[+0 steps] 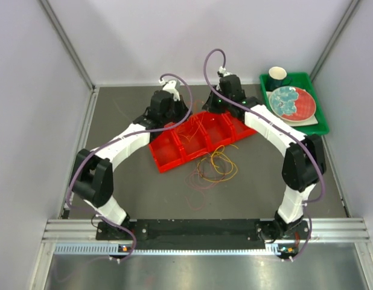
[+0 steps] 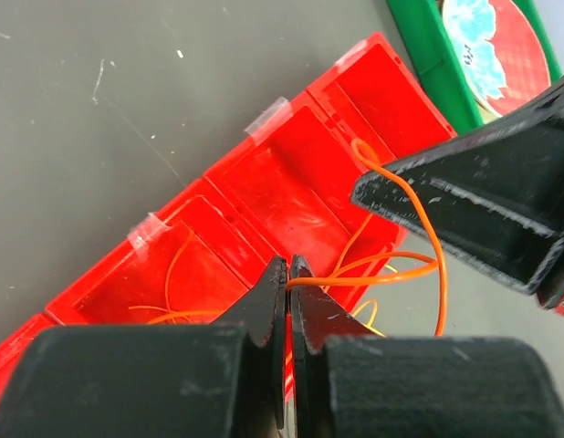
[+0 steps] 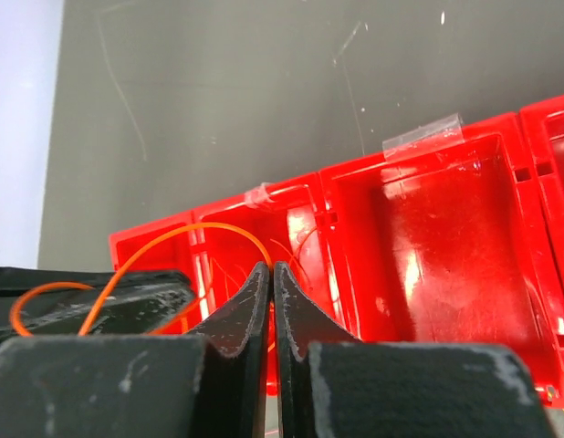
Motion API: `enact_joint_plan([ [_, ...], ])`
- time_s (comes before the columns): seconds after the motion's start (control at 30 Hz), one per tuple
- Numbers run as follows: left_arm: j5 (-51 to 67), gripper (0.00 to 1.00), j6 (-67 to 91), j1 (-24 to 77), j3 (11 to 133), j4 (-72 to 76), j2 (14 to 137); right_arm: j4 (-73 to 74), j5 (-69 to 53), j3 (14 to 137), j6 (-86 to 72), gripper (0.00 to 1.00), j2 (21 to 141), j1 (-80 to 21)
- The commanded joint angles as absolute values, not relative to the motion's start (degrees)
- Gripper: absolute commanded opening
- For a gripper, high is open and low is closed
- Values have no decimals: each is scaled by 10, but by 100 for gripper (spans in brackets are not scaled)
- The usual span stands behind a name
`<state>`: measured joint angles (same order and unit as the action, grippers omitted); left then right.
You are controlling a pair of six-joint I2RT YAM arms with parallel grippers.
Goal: Untangle the cables
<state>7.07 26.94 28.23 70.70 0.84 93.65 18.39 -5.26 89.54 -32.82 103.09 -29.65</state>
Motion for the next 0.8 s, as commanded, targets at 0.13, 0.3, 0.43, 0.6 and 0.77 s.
enact_joint_plan([
  [0.13,83,2,283,265,707,25,955,163,-55,913,-336,0,1073,-314],
  [0.3,73,46,283,262,703,2,944,168,-67,928,-339,0,1094,-316],
  [0.43,68,71,276,259,693,-22,928,165,-76,930,-346,0,1102,-319],
  [0.6,61,71,274,253,682,-39,904,156,-98,931,-355,1,1110,-322],
  [0.77,39,71,282,235,663,-57,857,152,-99,932,-357,6,1116,-332],
])
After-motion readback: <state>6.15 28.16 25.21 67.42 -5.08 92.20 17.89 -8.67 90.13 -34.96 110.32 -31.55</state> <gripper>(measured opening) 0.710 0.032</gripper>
